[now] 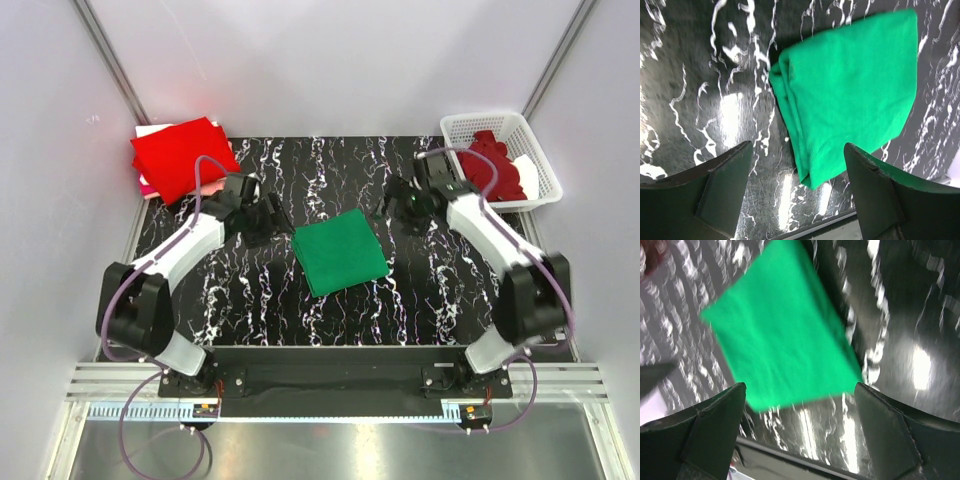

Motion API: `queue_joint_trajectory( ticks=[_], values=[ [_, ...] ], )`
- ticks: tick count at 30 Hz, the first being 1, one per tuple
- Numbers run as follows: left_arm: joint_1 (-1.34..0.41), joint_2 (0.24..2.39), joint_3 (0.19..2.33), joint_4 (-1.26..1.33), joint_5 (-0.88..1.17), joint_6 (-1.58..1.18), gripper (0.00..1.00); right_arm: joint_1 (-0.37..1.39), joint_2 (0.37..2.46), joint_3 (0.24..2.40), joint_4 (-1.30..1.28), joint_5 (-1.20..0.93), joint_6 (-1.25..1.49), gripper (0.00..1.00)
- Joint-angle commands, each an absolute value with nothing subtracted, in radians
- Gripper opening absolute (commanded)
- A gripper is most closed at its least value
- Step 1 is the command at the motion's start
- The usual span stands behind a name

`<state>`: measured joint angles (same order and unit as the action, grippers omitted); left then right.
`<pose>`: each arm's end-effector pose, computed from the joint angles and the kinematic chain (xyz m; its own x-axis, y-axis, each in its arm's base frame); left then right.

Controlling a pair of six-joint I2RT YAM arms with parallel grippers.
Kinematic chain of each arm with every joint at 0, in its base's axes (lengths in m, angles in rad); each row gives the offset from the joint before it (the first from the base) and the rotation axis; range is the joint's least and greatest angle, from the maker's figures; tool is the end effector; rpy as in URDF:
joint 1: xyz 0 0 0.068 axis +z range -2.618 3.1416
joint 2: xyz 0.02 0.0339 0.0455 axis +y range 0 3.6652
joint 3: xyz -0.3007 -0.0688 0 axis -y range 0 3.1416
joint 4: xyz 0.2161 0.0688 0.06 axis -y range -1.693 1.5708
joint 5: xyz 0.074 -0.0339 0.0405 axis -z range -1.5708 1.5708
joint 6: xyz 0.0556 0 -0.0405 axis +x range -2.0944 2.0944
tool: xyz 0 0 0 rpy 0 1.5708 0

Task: Fold and stack the t-shirts
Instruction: Neatly place the folded tshirt to the corner

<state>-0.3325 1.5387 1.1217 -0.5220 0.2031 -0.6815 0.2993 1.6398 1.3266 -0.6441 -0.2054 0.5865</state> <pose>0.2876 -0.1112 0.2777 -0.8647 -0.3542 -0.3561 -0.1448 0.8547 -0.4985 0.3203 0.1107 0.2990 -0.8726 0.2978 -0.3872 0.0985 0.8837 0.4575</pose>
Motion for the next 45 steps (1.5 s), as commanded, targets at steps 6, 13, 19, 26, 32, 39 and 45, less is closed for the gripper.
queue_joint_trajectory(
  ticks=[6,13,19,26,32,39,45],
  values=[
    [-0.348,1.509,0.881,-0.121,0.333,-0.742,0.80,0.485,1.160,0.626,-0.116,-0.348,0.702,1.00],
    [-0.408,1.601,0.857,-0.003,0.292,-0.775,0.79,0.505,0.921,0.380,0.084,-0.354,0.779,1.00],
    [-0.446,1.695,0.847,0.067,0.275,-0.819,0.73,0.505,0.991,0.374,0.133,-0.385,0.779,1.00],
    [-0.457,1.678,0.792,0.084,0.216,-0.859,0.71,0.505,0.994,0.371,0.144,-0.390,0.781,1.00],
    [-0.460,1.637,0.756,0.061,0.137,-0.871,0.70,0.505,0.992,0.368,0.146,-0.390,0.782,1.00],
    [-0.459,1.649,0.736,0.087,0.097,-0.894,0.69,0.505,0.999,0.368,0.150,-0.394,0.782,1.00],
    [-0.459,1.698,0.727,0.158,0.081,-0.905,0.66,0.505,1.005,0.368,0.155,-0.396,0.781,1.00]
  ],
)
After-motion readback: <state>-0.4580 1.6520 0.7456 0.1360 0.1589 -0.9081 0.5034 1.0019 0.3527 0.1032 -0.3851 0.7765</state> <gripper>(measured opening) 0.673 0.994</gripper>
